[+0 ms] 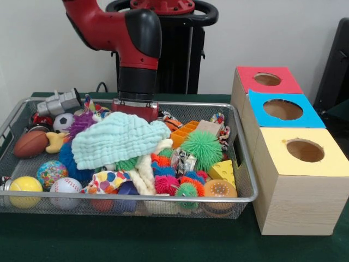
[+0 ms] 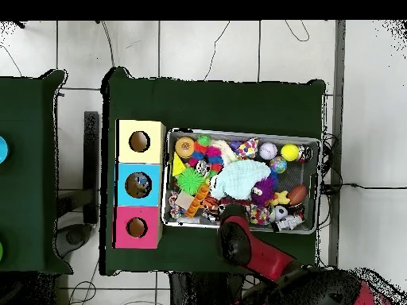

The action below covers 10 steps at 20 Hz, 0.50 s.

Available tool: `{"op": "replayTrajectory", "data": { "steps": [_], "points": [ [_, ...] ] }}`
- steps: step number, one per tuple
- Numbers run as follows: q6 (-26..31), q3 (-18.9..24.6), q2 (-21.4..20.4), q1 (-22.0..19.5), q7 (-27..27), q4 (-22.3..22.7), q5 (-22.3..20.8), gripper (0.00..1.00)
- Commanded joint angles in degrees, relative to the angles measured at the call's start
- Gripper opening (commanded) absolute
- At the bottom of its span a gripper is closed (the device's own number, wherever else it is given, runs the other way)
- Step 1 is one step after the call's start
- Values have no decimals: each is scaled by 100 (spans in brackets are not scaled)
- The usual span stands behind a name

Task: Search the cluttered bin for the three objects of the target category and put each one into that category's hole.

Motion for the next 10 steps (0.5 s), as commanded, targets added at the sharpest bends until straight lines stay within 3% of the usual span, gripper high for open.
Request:
{"op": "replayTrajectory", "data": {
  "steps": [1,5,10],
  "points": [
    [782,446,-124,-129,561,-2018,-358,100],
    [1312,670,-159,-338,531,-2314,-715,100],
    [2116,882,-237,-522,485,-2590,-820,100]
  ]
}}
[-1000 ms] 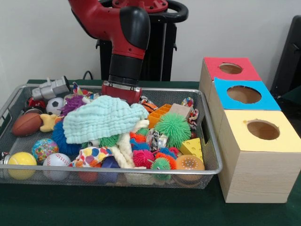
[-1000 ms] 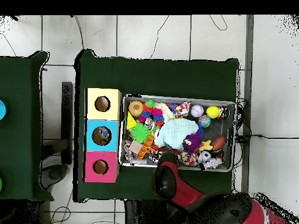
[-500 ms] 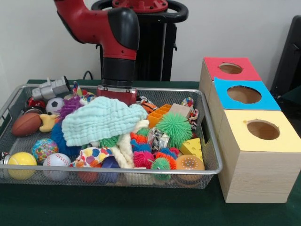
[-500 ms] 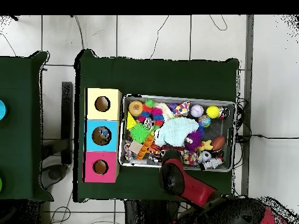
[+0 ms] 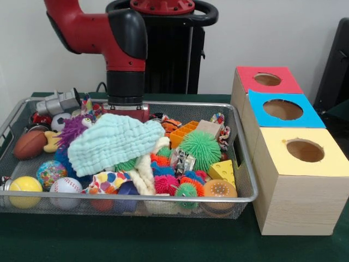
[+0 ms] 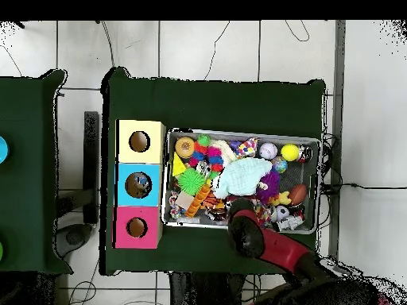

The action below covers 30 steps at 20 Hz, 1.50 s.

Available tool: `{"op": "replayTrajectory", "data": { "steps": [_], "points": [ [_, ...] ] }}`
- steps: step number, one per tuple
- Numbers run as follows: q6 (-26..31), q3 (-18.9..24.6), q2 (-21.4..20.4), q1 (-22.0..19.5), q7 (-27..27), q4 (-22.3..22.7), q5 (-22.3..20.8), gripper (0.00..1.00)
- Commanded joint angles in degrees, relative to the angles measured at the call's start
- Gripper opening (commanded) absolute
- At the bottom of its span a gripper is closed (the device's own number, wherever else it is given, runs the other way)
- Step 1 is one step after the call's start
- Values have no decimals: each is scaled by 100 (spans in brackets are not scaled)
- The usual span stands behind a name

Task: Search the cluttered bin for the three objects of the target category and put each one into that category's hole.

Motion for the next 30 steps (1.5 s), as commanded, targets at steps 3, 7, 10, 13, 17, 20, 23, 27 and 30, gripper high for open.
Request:
{"op": "replayTrajectory", "data": {
  "steps": [3,7,10,13,17,20,23,27,30],
  "points": [
    [1433,881,-118,-348,417,-2202,-52,100],
    [2025,993,-188,-424,327,-2386,-28,100],
    [2331,1109,-203,-516,273,-2493,-78,100],
    [2688,1251,-214,-627,179,-2602,-124,100],
    [3075,1335,-249,-681,118,-2709,-163,100],
    [3238,1295,-280,-603,164,-2766,-199,100],
    [3431,1251,-311,-543,182,-2856,-217,100],
    [3629,1228,-319,-496,179,-2953,-241,100],
    [3789,1203,-325,-455,173,-3045,-240,100]
  ]
}}
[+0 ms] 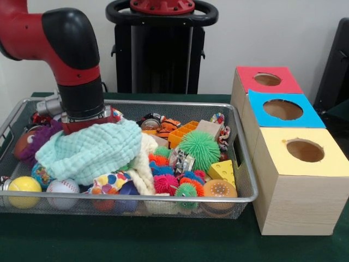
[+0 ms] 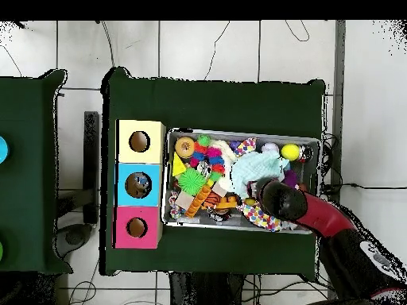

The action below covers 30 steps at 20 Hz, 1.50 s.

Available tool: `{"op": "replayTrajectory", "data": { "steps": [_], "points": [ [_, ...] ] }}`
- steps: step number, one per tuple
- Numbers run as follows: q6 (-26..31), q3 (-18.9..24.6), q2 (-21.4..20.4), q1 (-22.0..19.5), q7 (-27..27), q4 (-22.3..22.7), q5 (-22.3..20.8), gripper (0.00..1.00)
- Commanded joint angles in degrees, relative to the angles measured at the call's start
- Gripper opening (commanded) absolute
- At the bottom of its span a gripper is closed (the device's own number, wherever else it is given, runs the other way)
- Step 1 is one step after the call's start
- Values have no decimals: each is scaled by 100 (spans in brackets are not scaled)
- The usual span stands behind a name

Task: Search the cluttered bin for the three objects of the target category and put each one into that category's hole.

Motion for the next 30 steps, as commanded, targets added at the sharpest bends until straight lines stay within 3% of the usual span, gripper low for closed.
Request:
{"op": "replayTrajectory", "data": {
  "steps": [1,14,21,24,30],
  "points": [
    [-119,536,-21,118,170,-1489,-75,100],
    [285,420,-71,270,20,-1771,-296,100],
    [806,282,-170,515,-399,-2205,-959,100],
    [1002,260,-151,572,-348,-2346,-1174,100],
    [1645,370,-126,485,95,-2263,-848,100]
  ]
}}
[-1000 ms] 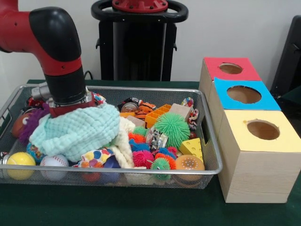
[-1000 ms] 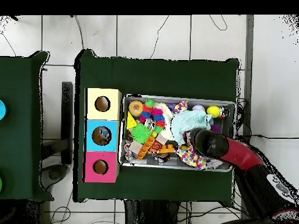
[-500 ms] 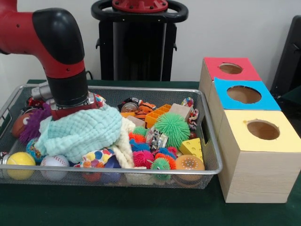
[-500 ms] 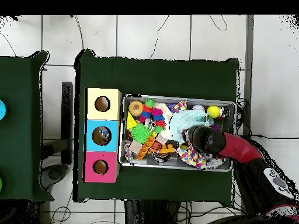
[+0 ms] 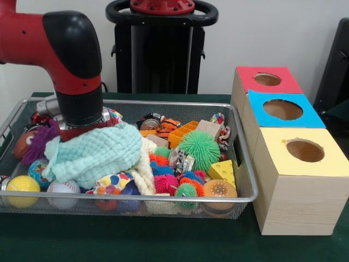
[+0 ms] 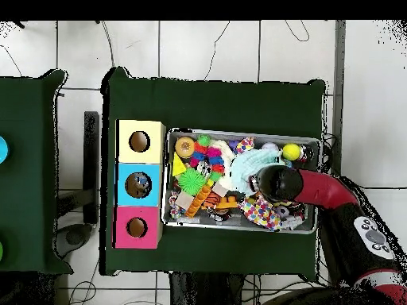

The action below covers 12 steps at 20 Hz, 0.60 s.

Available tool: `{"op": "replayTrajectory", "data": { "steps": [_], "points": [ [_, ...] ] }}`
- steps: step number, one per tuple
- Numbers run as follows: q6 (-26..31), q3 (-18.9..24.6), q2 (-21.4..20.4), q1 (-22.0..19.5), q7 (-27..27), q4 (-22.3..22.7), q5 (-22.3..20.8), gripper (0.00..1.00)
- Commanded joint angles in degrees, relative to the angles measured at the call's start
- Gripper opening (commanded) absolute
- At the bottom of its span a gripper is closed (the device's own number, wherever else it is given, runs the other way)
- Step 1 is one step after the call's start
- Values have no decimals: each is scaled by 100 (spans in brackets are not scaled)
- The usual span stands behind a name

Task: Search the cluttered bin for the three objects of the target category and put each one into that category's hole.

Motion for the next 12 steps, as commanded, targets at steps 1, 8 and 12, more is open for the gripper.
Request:
{"op": "replayTrajectory", "data": {
  "steps": [1,8,12],
  "points": [
    [70,388,-114,-67,149,-1192,176,100],
    [204,597,-124,-109,72,-1165,294,100],
    [411,669,-187,-112,128,-1088,444,100]
  ]
}}
